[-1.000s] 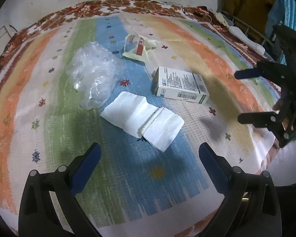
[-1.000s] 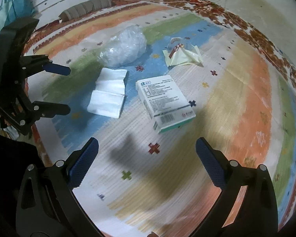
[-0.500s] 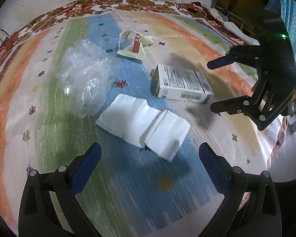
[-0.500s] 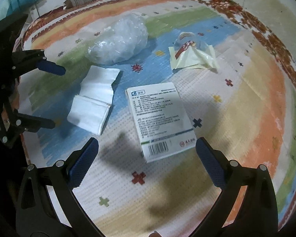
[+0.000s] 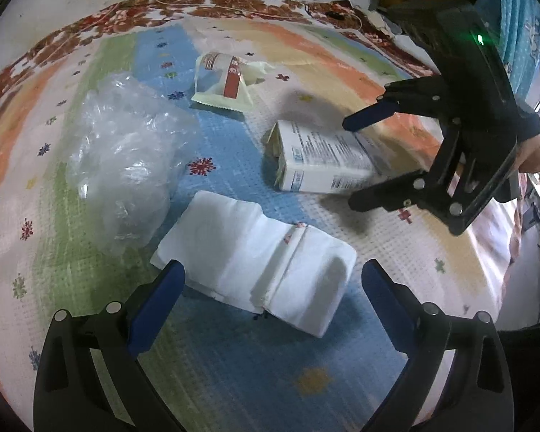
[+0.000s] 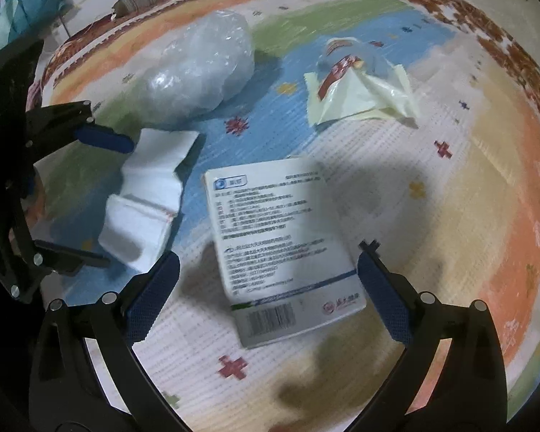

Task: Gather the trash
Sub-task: 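Grasp the white tissue with the left gripper while the right gripper grasps the white medicine box, then lift the tissue and medicine box with both grippers and carry them over the bin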

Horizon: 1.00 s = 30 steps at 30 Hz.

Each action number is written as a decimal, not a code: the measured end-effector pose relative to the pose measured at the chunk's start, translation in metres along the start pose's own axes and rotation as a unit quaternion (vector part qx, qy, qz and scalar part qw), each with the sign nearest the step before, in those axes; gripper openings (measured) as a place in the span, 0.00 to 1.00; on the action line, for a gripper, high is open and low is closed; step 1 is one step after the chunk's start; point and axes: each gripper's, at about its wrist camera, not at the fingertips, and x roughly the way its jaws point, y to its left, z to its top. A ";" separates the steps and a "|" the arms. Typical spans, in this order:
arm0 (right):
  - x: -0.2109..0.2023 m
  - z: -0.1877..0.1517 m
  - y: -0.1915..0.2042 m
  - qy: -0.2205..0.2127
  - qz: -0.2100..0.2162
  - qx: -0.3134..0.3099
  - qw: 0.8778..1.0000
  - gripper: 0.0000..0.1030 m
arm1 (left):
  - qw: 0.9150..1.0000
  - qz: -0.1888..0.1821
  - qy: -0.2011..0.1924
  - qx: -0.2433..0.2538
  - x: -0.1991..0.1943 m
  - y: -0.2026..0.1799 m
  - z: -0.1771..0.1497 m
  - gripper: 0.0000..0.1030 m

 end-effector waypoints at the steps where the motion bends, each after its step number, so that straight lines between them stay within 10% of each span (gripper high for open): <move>1: 0.002 0.000 -0.002 0.001 0.002 0.003 1.000 0.91 | 1.000 0.002 0.002 0.002 0.002 0.001 0.000 0.93; 17: 0.008 -0.011 -0.010 -0.008 0.001 0.047 0.999 0.72 | 1.000 0.022 -0.010 -0.003 0.006 0.009 -0.007 0.55; 23: 0.000 -0.020 -0.005 -0.025 -0.016 0.077 0.997 0.71 | 1.000 0.015 0.003 -0.010 0.005 0.008 -0.006 0.09; 30: -0.017 -0.037 0.015 -0.036 -0.058 0.099 0.993 0.70 | 0.999 0.007 0.015 -0.040 -0.008 0.004 -0.008 0.06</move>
